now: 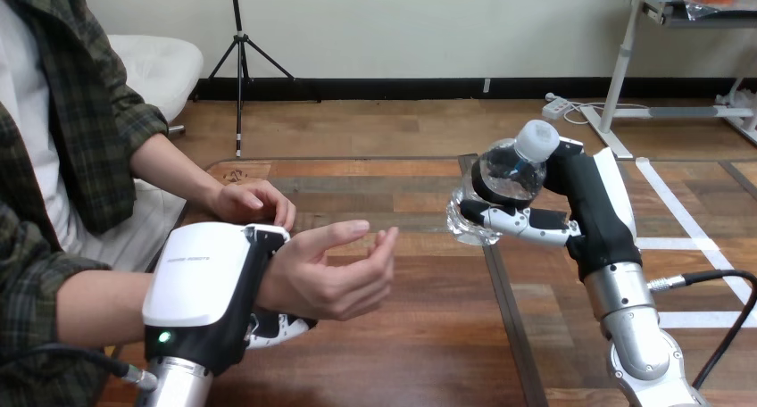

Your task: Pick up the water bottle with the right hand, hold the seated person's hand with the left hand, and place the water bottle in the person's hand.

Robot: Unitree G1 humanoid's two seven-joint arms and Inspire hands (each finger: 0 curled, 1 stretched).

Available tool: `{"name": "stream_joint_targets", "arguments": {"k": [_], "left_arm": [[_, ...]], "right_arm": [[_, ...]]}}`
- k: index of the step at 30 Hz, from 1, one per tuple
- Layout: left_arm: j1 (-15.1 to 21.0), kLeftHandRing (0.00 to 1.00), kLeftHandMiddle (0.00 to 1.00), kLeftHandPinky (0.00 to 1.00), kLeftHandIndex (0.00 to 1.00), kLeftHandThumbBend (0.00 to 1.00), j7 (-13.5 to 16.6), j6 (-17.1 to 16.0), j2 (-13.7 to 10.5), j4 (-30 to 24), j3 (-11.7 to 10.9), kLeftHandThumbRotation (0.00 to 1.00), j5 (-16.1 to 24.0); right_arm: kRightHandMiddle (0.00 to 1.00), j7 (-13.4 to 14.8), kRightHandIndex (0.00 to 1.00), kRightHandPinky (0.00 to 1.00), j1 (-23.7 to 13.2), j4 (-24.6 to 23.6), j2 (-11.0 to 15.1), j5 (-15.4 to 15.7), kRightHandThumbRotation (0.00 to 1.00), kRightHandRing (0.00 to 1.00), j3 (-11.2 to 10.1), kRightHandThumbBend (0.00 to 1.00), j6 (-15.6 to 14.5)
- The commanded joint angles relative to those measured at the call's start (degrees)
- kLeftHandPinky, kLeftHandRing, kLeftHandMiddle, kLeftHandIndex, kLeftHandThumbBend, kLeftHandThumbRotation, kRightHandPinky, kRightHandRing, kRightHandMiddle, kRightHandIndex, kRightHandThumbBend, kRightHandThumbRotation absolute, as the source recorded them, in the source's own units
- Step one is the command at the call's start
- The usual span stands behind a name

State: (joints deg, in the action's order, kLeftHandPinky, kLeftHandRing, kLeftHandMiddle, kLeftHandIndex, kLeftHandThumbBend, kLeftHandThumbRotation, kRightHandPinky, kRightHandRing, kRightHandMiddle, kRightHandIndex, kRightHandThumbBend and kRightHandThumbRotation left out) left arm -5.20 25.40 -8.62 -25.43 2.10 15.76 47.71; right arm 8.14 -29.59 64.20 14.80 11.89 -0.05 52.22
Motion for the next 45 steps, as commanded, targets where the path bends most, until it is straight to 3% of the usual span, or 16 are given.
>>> {"name": "stream_joint_targets", "arguments": {"k": [1,7,14,32,45], "left_arm": [[1.35,0.28,0.31,0.24,0.29,0.92,0.26,-3.68,2.39,-4.40,2.46,0.00,0.08],[1.46,0.26,0.30,0.23,0.28,0.92,1.42,-5.66,3.91,-3.81,2.63,0.00,-0.72],[1.12,0.26,0.29,0.22,0.27,0.92,0.41,-4.75,5.36,-4.38,2.95,0.00,0.03],[0.47,0.26,0.30,0.23,0.28,0.88,-2.51,-4.47,7.22,-4.98,3.01,0.00,0.41],[0.61,0.26,0.30,0.23,0.28,0.87,-1.92,-5.63,7.54,-4.02,3.12,0.00,0.70]], "right_arm": [[0.48,-0.55,0.48,0.40,-6.24,-5.42,-1.02,-1.29,0.00,0.44,-0.27,0.73,2.72],[0.47,-1.52,0.48,0.40,-6.13,-6.53,-1.62,-1.83,0.00,0.44,-0.34,0.74,2.75],[0.47,-2.19,0.48,0.40,-5.79,-7.90,-2.06,-1.74,0.00,0.43,-0.26,0.74,2.82],[0.47,-5.02,0.47,0.40,-4.59,-9.96,-2.39,-2.07,0.00,0.44,-0.30,0.72,3.69],[0.48,-7.64,0.47,0.39,-3.54,-10.86,-2.73,-3.60,0.00,0.44,-0.49,0.71,4.13]]}}
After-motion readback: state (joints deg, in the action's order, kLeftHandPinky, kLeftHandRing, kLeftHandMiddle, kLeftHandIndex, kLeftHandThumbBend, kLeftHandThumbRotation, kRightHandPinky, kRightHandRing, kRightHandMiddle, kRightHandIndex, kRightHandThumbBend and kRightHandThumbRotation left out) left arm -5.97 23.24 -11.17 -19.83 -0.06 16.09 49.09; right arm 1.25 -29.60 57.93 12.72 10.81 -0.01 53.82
